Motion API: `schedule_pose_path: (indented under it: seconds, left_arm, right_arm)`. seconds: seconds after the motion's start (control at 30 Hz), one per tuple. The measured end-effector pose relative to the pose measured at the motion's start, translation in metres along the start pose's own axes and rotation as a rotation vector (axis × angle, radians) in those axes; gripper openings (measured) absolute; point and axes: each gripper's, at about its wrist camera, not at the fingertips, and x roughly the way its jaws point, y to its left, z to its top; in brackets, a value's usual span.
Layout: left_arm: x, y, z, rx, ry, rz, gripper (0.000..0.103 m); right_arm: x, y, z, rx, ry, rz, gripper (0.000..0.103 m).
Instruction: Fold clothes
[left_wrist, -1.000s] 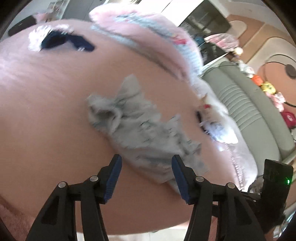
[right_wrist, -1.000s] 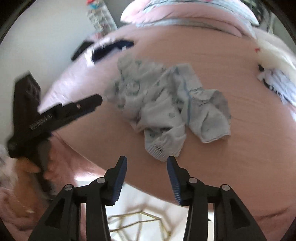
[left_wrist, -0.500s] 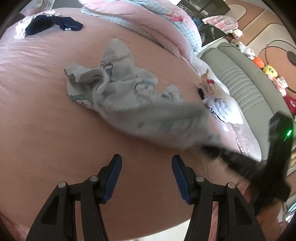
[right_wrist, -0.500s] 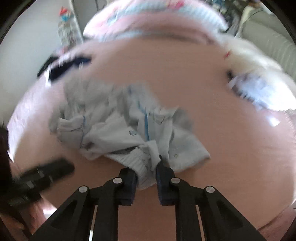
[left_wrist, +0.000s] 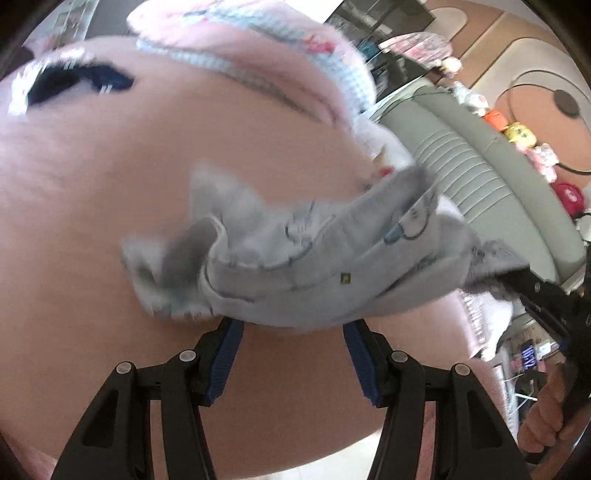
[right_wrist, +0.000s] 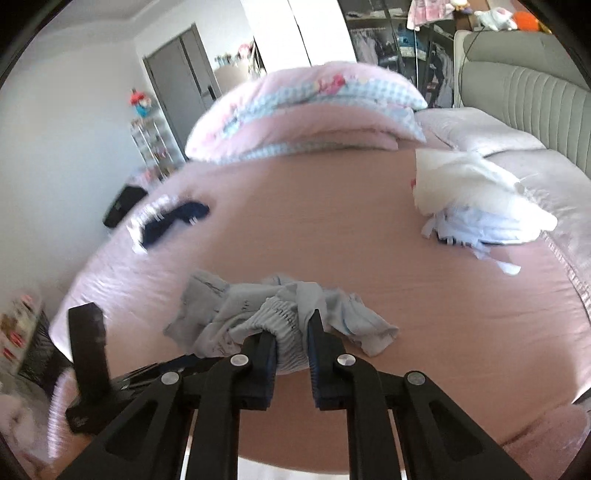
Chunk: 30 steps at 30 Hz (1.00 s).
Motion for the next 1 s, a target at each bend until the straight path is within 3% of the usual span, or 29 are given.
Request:
schedule_pose_path:
  seconds: [0.07,0.1,0.17,0.2,0.27,0.33,0.4,0.5,0.6,0.73,0.77,0.93,1.0]
  left_arm:
    - [-0.027,-0.011,0.022,0.02,-0.13,0.033,0.053]
    - [-0.042,-0.015,0.032,0.02,-0.218,0.097,0.053]
    - [-0.052,-0.017,0.042,0.011,-0.296,0.189,0.056]
    - [-0.05,-0.015,0.045,0.019,-0.27,0.179,0.056]
    - [-0.039,-0.012,0.036,0.024,-0.159,0.111,0.056]
    - [-0.032,-0.01,0.019,0.023,-0.064,0.025,0.056]
    - [-0.037,-0.013,-0.008,0.059,-0.043,-0.053,0.056]
    - [-0.029,-0.029,-0.037,0.154,0.083,-0.192,0.056]
    - [-0.02,-0.046,-0.062,0.248,0.168,-0.239,0.056]
    - [0.017,-0.05,-0.079,0.334,0.256,-0.021,0.056]
    - [0.024,-0.044,-0.077,0.342,0.247,0.055,0.056]
    - [-0.001,-0.012,-0.02,0.233,0.011,0.275,0.056]
    - [-0.009,-0.002,-0.005,0.181,-0.004,0.265,0.056]
  right_arm:
    - [-0.029,0.003,0.014,-0.004,-0.077,0.074,0.012]
    - [-0.044,0.005,0.021,-0.006,-0.115,0.111,0.012]
    - [-0.066,0.006,0.032,0.007,-0.183,0.184,0.012]
    - [-0.068,0.004,0.034,0.017,-0.194,0.187,0.012]
    - [-0.055,0.0,0.031,0.015,-0.163,0.108,0.012]
    - [-0.028,-0.009,0.021,0.032,-0.048,0.024,0.012]
    - [-0.008,-0.02,0.007,0.091,0.028,0.034,0.013]
    - [0.007,-0.028,-0.008,0.11,0.082,0.001,0.013]
    - [0.011,-0.032,-0.007,0.121,0.09,0.005,0.013]
    - [0.0,-0.03,0.005,0.12,0.048,0.03,0.013]
    - [-0.005,-0.027,0.007,0.113,0.029,0.032,0.013]
    - [-0.025,-0.027,0.005,0.085,-0.019,-0.053,0.013]
    - [-0.012,-0.036,-0.001,0.082,0.041,-0.097,0.013]
